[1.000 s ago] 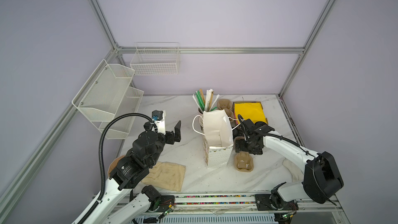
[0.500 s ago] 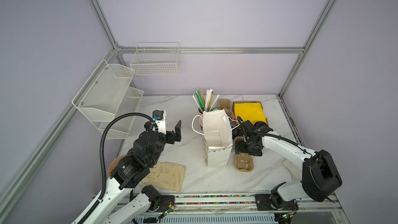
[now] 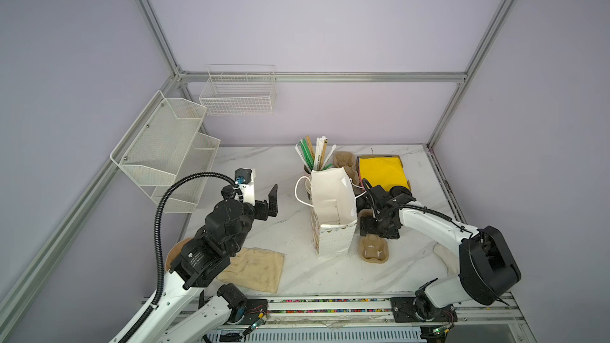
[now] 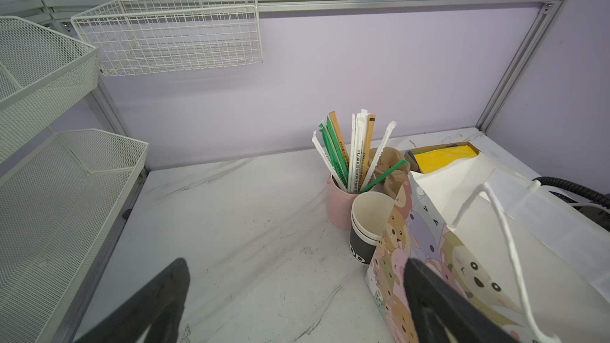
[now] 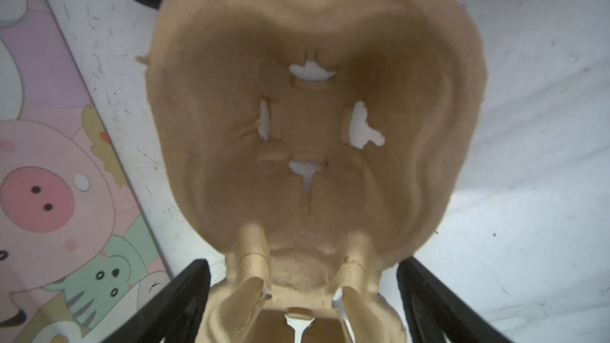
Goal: Pack a coffee takeout order
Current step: Pick up the cup tray from the middle-right of the table.
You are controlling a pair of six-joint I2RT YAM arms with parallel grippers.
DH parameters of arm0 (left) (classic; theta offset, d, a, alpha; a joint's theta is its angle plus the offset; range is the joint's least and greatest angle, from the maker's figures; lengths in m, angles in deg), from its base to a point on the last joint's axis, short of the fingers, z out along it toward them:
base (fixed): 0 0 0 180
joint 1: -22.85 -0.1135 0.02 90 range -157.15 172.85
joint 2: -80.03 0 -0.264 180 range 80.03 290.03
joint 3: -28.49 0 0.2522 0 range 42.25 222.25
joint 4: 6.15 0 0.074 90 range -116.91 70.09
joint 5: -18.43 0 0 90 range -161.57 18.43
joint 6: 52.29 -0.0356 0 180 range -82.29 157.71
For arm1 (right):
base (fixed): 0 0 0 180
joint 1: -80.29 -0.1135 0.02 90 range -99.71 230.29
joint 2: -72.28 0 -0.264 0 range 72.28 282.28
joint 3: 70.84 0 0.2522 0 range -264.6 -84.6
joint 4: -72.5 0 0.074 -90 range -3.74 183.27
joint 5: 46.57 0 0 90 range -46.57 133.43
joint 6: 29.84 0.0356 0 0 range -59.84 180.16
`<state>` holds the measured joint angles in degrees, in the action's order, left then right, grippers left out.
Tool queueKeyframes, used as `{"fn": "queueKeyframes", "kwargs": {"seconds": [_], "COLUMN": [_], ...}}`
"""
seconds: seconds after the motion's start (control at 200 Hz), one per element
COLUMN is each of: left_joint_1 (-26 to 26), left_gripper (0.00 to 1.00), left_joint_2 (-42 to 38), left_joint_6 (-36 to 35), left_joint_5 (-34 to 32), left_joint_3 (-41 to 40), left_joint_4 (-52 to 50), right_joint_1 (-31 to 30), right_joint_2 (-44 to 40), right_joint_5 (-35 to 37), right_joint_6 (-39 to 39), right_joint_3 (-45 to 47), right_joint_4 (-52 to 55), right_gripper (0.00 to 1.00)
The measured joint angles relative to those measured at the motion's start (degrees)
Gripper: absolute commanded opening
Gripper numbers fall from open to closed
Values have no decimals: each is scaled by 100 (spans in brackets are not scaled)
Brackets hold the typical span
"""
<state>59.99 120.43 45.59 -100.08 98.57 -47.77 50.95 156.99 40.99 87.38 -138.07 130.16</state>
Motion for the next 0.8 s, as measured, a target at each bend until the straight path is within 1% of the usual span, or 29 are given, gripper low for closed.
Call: {"fn": "queueKeyframes", "kwargs": {"seconds": [0.09,0.28,0.8], "left_joint_1": [0,0,0], "left_gripper": [100,100,100], "left_joint_2": [13,15,55], "left_joint_6": [0,0,-2], "left_joint_5": [-9,-11,-26], "left_joint_3": [0,0,0], "left_joint_4": [0,0,0], "right_joint_1": [-9,-28,-199], "right_joint_2": [0,17,195], "right_joint_5": [-2,-7,201], "right_joint_6": [35,66,57], "right_joint_3": [13,39,59], "right_joint_4": [-72,-212,-278], "right_gripper": [90,84,83]}}
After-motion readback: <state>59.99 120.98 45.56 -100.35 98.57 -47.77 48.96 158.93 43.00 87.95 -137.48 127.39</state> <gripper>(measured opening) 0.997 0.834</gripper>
